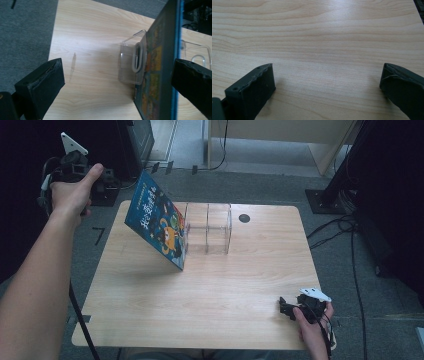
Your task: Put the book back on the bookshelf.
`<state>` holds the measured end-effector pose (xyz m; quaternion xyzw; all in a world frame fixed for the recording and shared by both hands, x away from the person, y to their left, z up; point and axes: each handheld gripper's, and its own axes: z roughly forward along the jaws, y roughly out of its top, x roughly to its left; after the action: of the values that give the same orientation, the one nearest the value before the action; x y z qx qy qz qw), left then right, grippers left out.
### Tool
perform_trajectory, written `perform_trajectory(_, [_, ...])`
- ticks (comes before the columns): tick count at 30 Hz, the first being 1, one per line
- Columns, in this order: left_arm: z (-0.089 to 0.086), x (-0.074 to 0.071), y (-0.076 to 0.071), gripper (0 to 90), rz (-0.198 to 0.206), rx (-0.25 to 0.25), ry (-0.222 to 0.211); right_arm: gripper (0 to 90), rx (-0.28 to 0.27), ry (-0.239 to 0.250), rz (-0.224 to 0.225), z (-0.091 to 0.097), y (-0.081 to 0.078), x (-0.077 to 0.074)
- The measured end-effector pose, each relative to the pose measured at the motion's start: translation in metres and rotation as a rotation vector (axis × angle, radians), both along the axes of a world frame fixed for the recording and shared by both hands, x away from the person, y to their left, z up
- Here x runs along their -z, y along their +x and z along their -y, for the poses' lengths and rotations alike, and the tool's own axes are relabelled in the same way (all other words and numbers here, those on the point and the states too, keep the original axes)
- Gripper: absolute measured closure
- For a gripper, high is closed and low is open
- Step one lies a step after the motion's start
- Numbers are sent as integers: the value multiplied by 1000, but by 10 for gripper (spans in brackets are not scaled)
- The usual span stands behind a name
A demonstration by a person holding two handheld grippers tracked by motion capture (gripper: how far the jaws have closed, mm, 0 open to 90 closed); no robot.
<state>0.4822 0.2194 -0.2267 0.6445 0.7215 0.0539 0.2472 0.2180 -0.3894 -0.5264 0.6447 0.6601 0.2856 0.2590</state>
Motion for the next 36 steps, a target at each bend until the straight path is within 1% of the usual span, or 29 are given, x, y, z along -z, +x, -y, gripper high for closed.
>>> perform_trajectory(1, [-1, 1, -1, 0, 4, -9, 9, 0, 0, 0, 0, 0, 0, 0])
perform_trajectory(2, [-3, 3, -1, 0, 1, -10, 8, 0, 0, 0, 0, 0, 0, 0])
perform_trajectory(8, [-9, 17, -1, 0, -31, -6, 25, 0, 0, 0, 0, 0, 0, 0])
perform_trajectory(12, [-12, 27, -2, 0, -44, -6, 11, 0, 0, -2, 1, 0, 0, 0])
perform_trajectory(17, [-15, 43, -2, 0, -63, -3, 12, 0, 0, 0, 0, 0, 0, 0])
perform_trajectory(21, [-18, 54, -3, 0, -73, -8, -6, 0, 0, 0, -1, 0, 0, 0])
perform_trajectory(24, [-18, 62, -4, 0, -79, -1, 2, 0, 0, 0, -1, 0, 0, 0])
perform_trajectory(26, [-18, 67, -5, 0, -79, 2, -2, 0, 0, 0, -1, 0, 0, 0])
perform_trajectory(29, [-15, 78, -6, 0, -97, 11, -10, 0, 0, -1, -1, 0, 0, 0])
perform_trajectory(35, [-10, 97, -9, 0, -113, 23, -1, 0, 0, 0, -1, 0, 0, 0])
perform_trajectory(36, [-9, 100, -9, 0, -115, 26, -7, 0, 0, 0, -1, 0, 0, 0])
